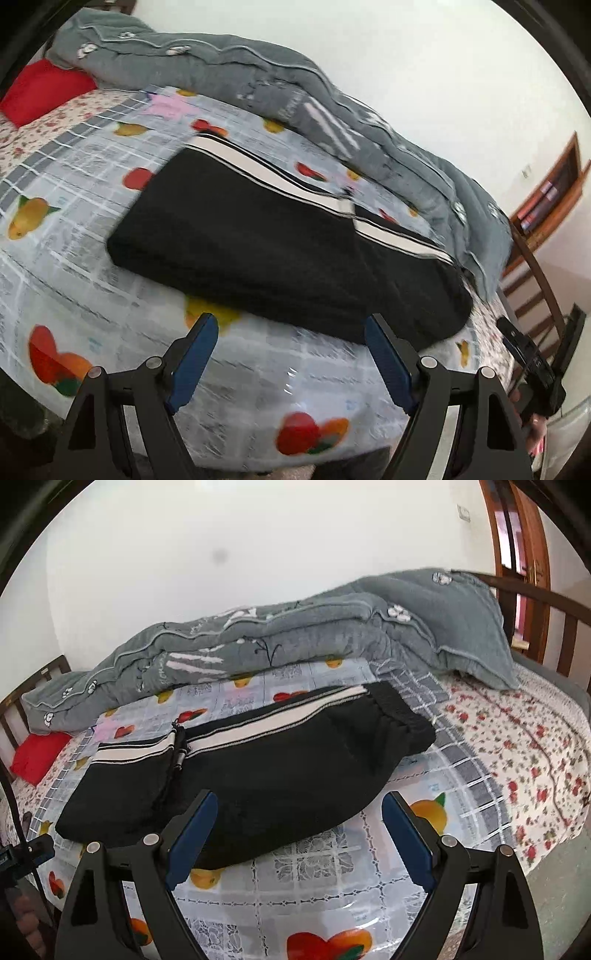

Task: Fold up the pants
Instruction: 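Release the waistband and lift both grippers away from the folded pants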

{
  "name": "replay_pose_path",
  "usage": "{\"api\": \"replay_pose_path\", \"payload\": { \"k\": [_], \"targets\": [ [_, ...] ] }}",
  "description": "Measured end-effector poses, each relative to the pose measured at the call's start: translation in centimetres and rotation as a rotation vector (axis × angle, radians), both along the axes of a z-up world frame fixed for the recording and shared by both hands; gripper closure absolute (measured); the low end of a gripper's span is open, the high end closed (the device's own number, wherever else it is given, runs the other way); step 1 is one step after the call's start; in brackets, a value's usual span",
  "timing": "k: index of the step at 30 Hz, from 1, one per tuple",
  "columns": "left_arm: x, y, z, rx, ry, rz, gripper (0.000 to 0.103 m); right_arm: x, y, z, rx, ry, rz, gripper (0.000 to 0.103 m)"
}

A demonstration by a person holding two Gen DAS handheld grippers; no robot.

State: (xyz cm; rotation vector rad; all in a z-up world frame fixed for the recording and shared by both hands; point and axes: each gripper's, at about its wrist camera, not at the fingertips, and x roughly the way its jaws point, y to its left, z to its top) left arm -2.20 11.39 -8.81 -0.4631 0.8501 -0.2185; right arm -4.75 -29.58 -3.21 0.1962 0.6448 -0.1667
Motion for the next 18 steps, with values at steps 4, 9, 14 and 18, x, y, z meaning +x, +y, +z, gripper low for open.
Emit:
{"api": "replay_pose_path", "payload": {
  "k": [4, 9, 14, 18],
  "targets": [
    [1.0, 2.7, -0.8, -0.011, 0.007, 0.085, 0.023, 0.7, -0.1, -0.7, -0.002, -0.003, -0.021, 0.014],
    [1.9, 6.1, -2.0, -0.040, 0.003, 0.171, 0.023, 1.5, 0.0, -1.6, -0.014, 0.003, -0.013, 0.014],
    [3.3, 8.2, -2.8, -0.032, -0.012, 0.201, 0.023, 2.2, 0.5, -2.2, -0.058, 0.030, -0.041, 0.014],
    [5.0, 9.8, -3.9, -0.039, 0.001, 0.238, 0.025, 2.5, 0.9, -2.3, -0.086, 0.035, -0.046, 0.014]
  ]
}}
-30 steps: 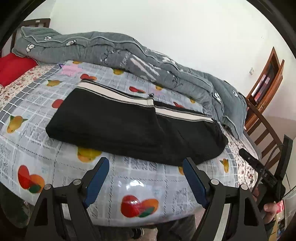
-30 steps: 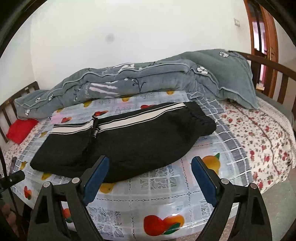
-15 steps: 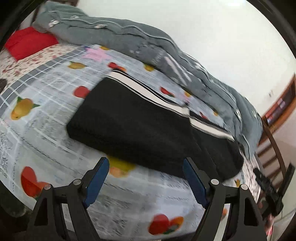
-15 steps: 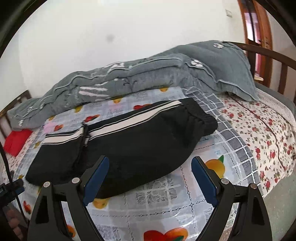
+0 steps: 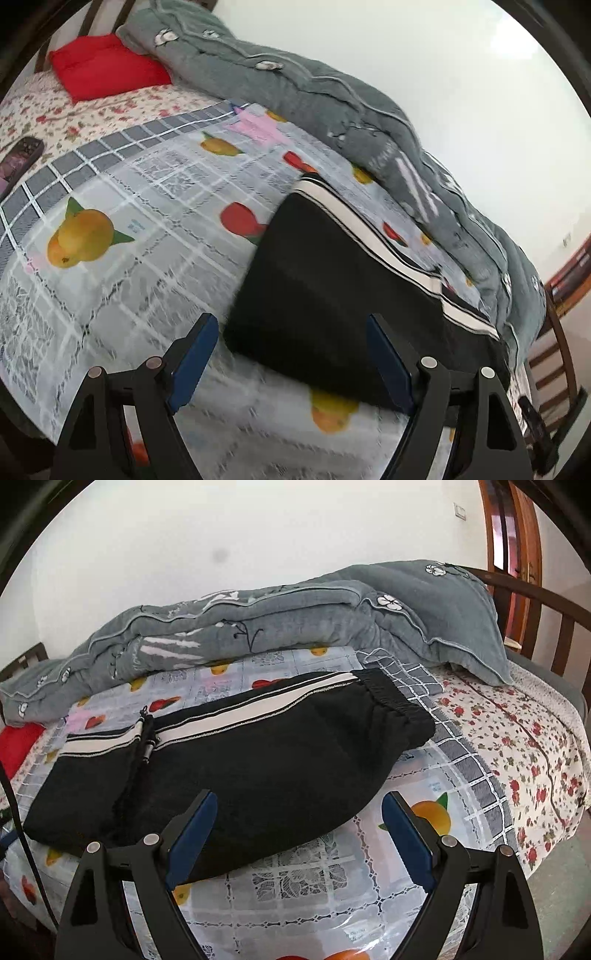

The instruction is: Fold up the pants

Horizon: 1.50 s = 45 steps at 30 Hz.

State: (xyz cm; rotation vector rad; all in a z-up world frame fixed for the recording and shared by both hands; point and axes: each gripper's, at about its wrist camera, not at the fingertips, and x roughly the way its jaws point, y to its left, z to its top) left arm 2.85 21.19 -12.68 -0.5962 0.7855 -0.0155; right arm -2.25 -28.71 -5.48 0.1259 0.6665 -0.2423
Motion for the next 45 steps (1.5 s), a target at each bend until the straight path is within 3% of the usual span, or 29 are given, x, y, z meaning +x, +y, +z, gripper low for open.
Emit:
{"api": "replay_pose_path", "payload": {
  "k": [2, 5, 8, 12, 18, 23, 27, 34, 38, 42, 45],
  "targets": [
    [1.0, 0.4, -1.0, -0.003, 0.024, -0.005, 0.026, 0.0, 0.3, 0.0, -0.016, -0.002, 0.005, 0.014],
    [2.6, 0.2, -3.2, -0.004, 0.067, -0.048, 0.038, 0.5, 0.6, -0.1, -0.027, 0.008, 0.015, 0.014],
    [2.8, 0.2, -3.5, -0.015, 0.004, -0.068, 0.038, 1.4, 0.9, -0.4, -0.040, 0.049, 0.030, 0.014],
    [3.5, 0.8, -3.9, -0.130, -0.005, -0.056, 0.038, 1.7, 1.2, -0.6, -0.060, 0.056, 0.030, 0.014],
    [2.3, -0.4, -3.8, -0.132, 0.011, -0.101, 0.040, 2.0, 1.6, -1.6, -0.011, 0.082, 0.050, 0.014],
    [2.8, -0.2, -4.0, -0.184, 0.011, -0.080, 0.036, 1.7, 2.1, -2.0, -0.051, 0.092, 0.054, 0.014],
    [4.7, -0.6, -4.1, -0.170, 0.020, -0.049, 0.035, 1.3, 1.9, -1.7, -0.048, 0.099, 0.056, 0.014],
    [2.6, -1.3, -3.6, -0.153, 0.033, -0.056, 0.038, -0.4, 0.7, -1.8, -0.042, 0.094, 0.045, 0.014],
    [2.9, -1.0, -3.5, -0.158, 0.058, 0.027, 0.056, -0.8, 0.0, -1.7, -0.019, 0.089, 0.048, 0.014],
    [3.6, -2.3, -1.9, -0.030, 0.089, 0.076, 0.083, -1.9, -0.6, -0.8, -0.021, 0.052, 0.061, 0.014],
    [3.7, -5.7, 1.7, 0.165, 0.046, 0.046, 0.087, -2.8, -1.6, -0.6, -0.034, 0.027, 0.054, 0.014]
  ]
}}
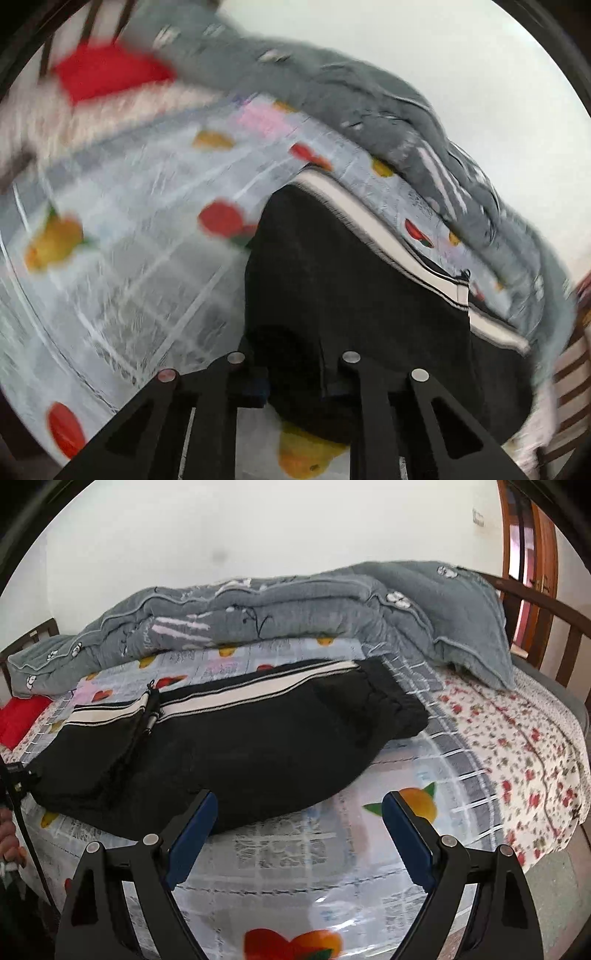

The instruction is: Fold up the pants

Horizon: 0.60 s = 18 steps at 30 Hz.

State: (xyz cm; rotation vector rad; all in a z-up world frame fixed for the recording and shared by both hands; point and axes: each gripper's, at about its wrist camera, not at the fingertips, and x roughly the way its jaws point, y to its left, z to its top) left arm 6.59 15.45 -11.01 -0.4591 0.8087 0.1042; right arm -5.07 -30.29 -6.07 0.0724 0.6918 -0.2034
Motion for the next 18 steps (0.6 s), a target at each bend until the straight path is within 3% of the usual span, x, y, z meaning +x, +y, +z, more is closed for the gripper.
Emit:
{"api": "replay_pose_path", "payload": {
  "k": [7, 11, 14, 18],
  "targets": [
    [0.5, -10.2, 7.8, 0.180, -0.148, -0.164, 0.089, -1.5, -3.4, -0.6, -0.006, -0.015, -0.002, 0.014],
    [0.6, -18.5, 10.2, 0.246, -0.212, -0.339, 0.089, -2.9, -5.7, -1.0, 0.020, -0.021, -0.021, 0.014],
    [0.6, -25.0, 9.9, 0.296, -0.220, -0.470, 0.089, -4.2, -7.2, -1.6, 0.034, -0.020, -0.031, 0.014],
    [0.9, -32.6, 6.5, 0.336, -0.160, -0.594, 0.089, -5.9, -9.4, -2.1, 0.082, -0.014, -0.048, 0.014]
  ]
}}
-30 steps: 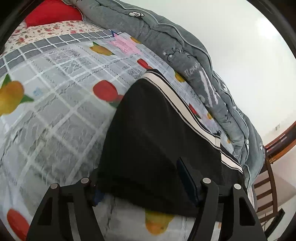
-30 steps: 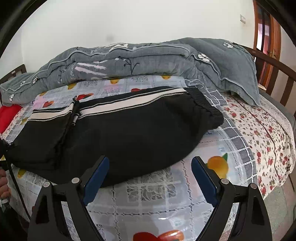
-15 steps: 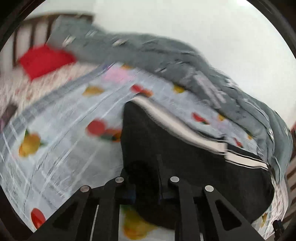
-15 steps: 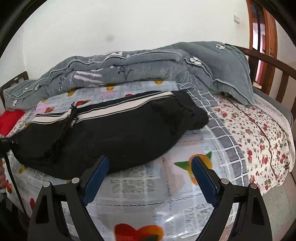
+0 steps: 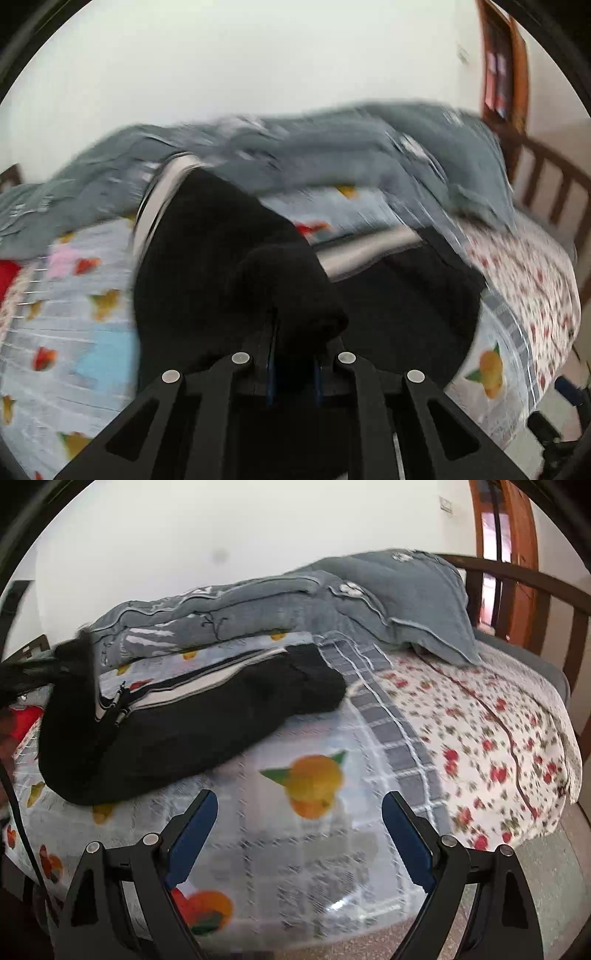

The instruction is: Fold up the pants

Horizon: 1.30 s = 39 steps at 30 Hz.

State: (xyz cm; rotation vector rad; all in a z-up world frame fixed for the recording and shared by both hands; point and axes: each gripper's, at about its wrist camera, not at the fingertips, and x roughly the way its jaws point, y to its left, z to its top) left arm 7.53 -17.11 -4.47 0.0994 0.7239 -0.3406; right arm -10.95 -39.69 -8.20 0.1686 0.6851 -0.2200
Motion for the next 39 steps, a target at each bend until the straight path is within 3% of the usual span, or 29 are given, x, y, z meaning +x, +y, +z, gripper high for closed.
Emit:
{"api": "replay_pose_path", "payload": {
  "k": [4, 9, 13, 16, 18, 20, 23, 26, 28, 32, 35, 39],
  "targets": [
    [-0.3, -4.7, -3.9, -0.046, 0.135, -0.096, 0.089, -2.0, -2.4, -0.3, 0.032, -0.023, -0.022, 0.014],
    [-2.1, -7.4, -5.2, 0.049, 0.093, -0.105, 0.089, -2.8, -4.7, -1.7, 0.053, 0.011, -0.062, 0.014],
    [-1.6, -6.0, -4.7, -0.044, 0.147, -0.128, 0.081, -2.6, -5.3, -2.3, 0.091, 0.028, -0.062, 0.014],
    [-1.9, -5.1, -4.1, -0.126, 0.165, -0.170, 0.066, -2.3, -4.8, -1.7, 0.107, 0.017, -0.029, 0.014],
    [-3.1, -4.0, -3.3, -0.192, 0.142, -0.184, 0.044, -1.9, -4.3, -1.0, 0.105, 0.006, -0.004, 0.014],
    [-4.1, -2.7, -2.5, -0.240, 0.121, -0.180, 0.035, -1.4, -3.5, 0.0, 0.094, -0.009, 0.036, 0.014],
    [-6.0, -0.2, -1.3, -0.254, 0.049, -0.163, 0.030, -0.4, -2.3, 1.4, 0.082, -0.046, 0.092, 0.014],
    [-7.6, 3.4, -1.1, -0.166, -0.065, -0.052, 0.026, 1.6, -0.9, 2.1, 0.093, -0.073, 0.142, 0.015],
    [-8.3, 6.0, -1.4, -0.142, -0.085, 0.000, 0.026, 3.2, 0.2, 2.2, 0.111, -0.089, 0.181, 0.023],
    [-8.5, 10.5, -3.4, -0.131, 0.008, 0.061, 0.023, 7.4, 2.9, 2.1, 0.118, -0.105, 0.233, 0.034],
    [-7.6, 12.1, -5.4, -0.129, 0.101, 0.071, 0.023, 10.3, 4.2, 1.4, 0.154, -0.088, 0.235, 0.034],
    [-6.6, 12.5, -7.8, -0.199, 0.188, 0.056, 0.023, 13.8, 5.0, -0.8, 0.218, -0.012, 0.208, 0.034]
  ]
}}
